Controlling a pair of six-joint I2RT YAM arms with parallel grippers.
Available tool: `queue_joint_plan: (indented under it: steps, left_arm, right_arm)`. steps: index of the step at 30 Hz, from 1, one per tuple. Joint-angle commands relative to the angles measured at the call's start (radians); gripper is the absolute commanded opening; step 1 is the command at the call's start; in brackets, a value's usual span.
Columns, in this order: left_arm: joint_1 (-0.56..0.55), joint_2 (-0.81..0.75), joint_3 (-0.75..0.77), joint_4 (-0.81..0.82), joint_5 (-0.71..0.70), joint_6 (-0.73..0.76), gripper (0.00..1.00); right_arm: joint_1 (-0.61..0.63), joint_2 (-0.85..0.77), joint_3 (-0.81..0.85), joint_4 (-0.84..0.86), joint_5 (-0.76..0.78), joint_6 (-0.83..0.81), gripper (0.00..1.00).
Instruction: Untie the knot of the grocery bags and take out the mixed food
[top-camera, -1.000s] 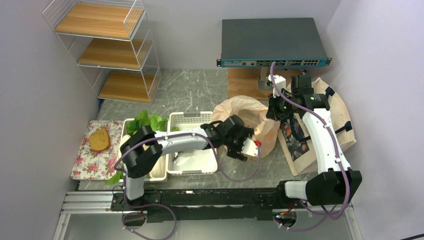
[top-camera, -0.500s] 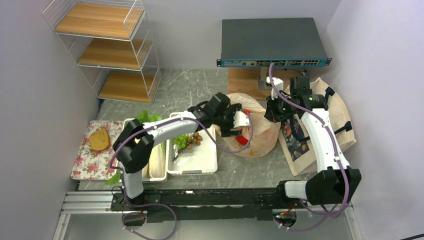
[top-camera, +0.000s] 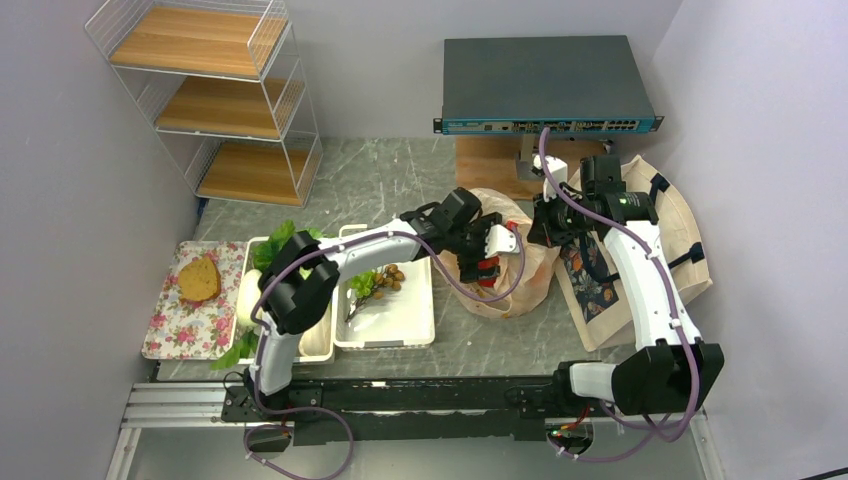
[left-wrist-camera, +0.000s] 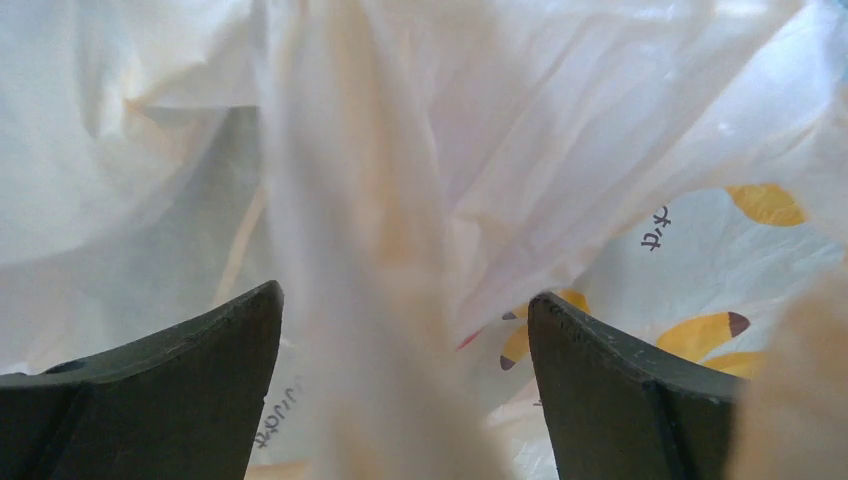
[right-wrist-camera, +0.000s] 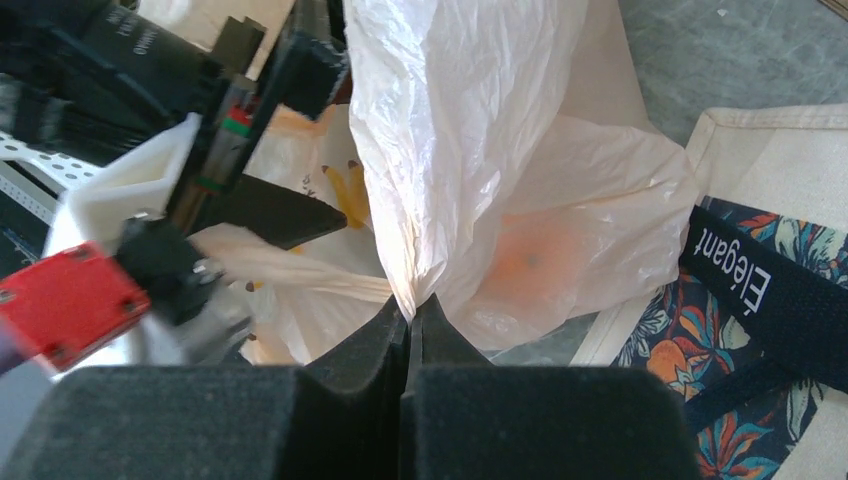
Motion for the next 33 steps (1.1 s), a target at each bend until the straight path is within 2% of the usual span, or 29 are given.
queue_joint_plan:
  steps: [1, 6, 25, 28, 33]
  left_arm:
    - [-0.010, 0.040, 0.029, 0.023, 0.003, -0.070, 0.94]
    - [-0.012, 0.107, 0.042, 0.014, -0.038, -0.095, 1.00]
    - [-0.027, 0.180, 0.055, 0.100, -0.047, -0.227, 0.98]
    - [-0.026, 0.159, 0.052, 0.084, -0.050, -0.230, 0.81]
    - [-0.008, 0.032, -0.009, 0.056, -0.051, -0.249, 0.44]
  right_arm:
    - [-0.004, -0.028, -0.007, -0.009, -0.015, -0.011, 0.00]
    - [-0.004, -0.022, -0.001, -0.023, -0.004, -0.018, 0.00]
    - [-0.003, -0.019, -0.020, -0.047, 0.029, -0.028, 0.00]
    - [-0.004, -0.025, -0.026, -0.043, 0.031, -0.029, 0.00]
    - [-0.008, -0.041, -0.024, -0.055, 0.024, -0.034, 0.00]
